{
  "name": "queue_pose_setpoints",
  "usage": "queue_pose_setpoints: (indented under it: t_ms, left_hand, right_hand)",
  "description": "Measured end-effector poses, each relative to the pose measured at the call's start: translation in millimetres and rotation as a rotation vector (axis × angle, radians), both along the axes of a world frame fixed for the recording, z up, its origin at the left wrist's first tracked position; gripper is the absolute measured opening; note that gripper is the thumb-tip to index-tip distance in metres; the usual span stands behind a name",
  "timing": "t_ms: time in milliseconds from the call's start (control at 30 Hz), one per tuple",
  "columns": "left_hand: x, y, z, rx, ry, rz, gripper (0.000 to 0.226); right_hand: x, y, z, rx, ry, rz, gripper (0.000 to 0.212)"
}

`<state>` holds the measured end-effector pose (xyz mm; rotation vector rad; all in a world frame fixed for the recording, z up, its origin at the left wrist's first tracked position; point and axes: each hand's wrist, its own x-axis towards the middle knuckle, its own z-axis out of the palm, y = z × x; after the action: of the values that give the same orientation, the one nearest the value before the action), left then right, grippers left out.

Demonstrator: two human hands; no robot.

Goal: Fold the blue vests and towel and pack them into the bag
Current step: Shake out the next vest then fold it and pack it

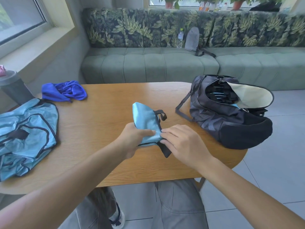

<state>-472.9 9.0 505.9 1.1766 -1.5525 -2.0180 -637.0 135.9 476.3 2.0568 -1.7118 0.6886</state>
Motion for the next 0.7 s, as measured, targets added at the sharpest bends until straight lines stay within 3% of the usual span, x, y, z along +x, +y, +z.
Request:
queue_pose_setpoints:
  t_ms: [133,233,400,600,700]
  left_hand:
    - [8.4,1.8,-4.4,0.034,0.042,0.036,0.025]
    - [8.6,5.0,-10.2,-0.105,0.034,0.128,0.027]
    - [5.2,14.1,-15.8,-0.311,0.042,0.224,0.027]
    - [1.1,26.7,-18.8,-0.341,0.085,0.287,0.027]
    - [1.5,28.1,-20.8,-0.266,0.118,0.293,0.03]
  right_hand:
    - [4.8,0.4,-3.0,-0.077,-0.179,-0.096,0.018]
    - [19.6,2.2,0.7,-0.122,-0.329,-0.232,0.02]
    - [45.8,-2.3,5.7,0.056,-0.685,-0.506,0.027]
    - [55.1,-10.5,6.3,0.048,-0.85,-0.552,0.01]
    - [55.3,-11.9,5.7,0.089,-0.914,-0.503,0.014]
